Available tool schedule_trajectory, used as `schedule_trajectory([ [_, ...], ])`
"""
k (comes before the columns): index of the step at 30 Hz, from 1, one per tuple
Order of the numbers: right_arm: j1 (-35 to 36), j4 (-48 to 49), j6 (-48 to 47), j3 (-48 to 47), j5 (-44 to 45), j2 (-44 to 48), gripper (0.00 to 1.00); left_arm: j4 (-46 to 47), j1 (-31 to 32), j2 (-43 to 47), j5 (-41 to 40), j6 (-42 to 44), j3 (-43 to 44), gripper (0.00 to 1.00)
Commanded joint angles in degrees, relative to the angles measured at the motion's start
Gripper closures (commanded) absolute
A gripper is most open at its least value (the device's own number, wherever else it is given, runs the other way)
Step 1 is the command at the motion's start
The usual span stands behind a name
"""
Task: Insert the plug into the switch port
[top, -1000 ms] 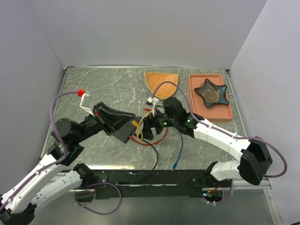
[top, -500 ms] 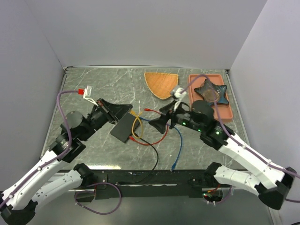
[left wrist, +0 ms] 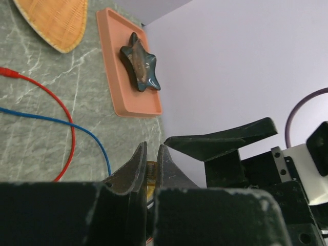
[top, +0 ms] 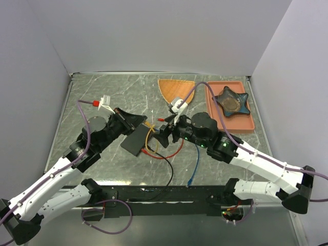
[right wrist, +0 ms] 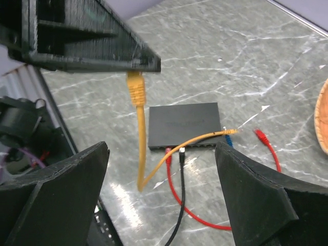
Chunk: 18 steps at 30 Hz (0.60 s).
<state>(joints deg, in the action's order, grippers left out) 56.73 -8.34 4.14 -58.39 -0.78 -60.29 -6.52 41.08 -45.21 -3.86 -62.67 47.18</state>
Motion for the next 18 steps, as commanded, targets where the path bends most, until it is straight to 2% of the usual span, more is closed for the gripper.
schedule_trajectory([
  [1, 1.01, 2.53, -2.82, -5.50, 3.76, -1.75, 0.11, 0.81, 0.23, 0.21, -0.80, -1.05, 2.04, 0.99],
  [8, 1.63, 3.68, -3.26, -7.70, 5.96, -4.92, 0.18, 2.04, 0.23, -0.67, 0.25, -0.43, 2.13, 0.99],
  [9, 1.72, 3.94, -3.18, -7.70, 5.61, -5.36, 0.22, 1.78, 0.23, -0.93, 0.25, -0.26, 2.22, 0.99],
  [18, 1.98, 3.77, -3.18, -10.34, 4.47, -8.52, 0.27, 2.39, 0.23, -0.41, -0.01, 0.45, 2.13, 0.99],
])
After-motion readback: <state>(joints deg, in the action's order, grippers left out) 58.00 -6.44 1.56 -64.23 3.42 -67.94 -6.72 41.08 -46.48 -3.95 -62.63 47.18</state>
